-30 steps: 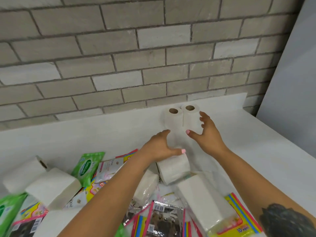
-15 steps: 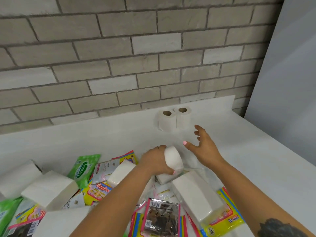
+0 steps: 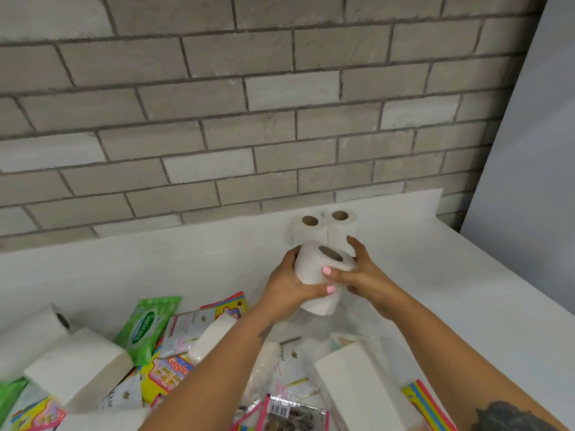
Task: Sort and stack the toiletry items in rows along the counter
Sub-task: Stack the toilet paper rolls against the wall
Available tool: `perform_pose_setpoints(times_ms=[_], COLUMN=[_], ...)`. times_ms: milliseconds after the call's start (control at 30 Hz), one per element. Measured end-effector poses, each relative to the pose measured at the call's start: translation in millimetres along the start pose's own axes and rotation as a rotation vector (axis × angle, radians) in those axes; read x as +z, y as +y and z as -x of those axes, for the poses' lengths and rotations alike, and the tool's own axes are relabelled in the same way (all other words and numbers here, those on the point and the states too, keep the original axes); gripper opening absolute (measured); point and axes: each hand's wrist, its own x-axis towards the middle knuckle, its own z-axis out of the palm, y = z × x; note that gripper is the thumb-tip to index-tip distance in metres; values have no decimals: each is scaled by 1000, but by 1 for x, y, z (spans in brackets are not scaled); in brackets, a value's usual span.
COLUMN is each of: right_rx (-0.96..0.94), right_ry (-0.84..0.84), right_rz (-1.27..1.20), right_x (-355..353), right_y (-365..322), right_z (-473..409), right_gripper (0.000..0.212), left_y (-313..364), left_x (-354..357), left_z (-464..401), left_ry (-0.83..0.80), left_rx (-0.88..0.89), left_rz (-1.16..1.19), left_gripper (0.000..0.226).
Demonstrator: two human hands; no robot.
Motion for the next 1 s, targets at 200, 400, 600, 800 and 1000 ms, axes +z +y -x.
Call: perform_pose_setpoints(times_ms=[200,400,600,800,1000], right_rx=[-94,-119,-216,-218,-235], right_ry=[94,112,83,94,85], right_rz=[111,255,261,349,336], right_x=[-4,-10,-23,-28,-33], right_y=[3,14,32,63,75], right_z=[-29,-67,-110,-154,-157], right_gripper=[102,78,57,87,89], left_y=[-11,-30,-45,-60,-65], left_x=[10,14,20,29,33], left_z=[-24,-58,-95,-114,-113], left_ry=[-25,-56,-7,91,78], left_rx=[38,22,55,44,13], left_rz=[71,102,17,-4,-66], left_gripper=[78,73,65,65,64])
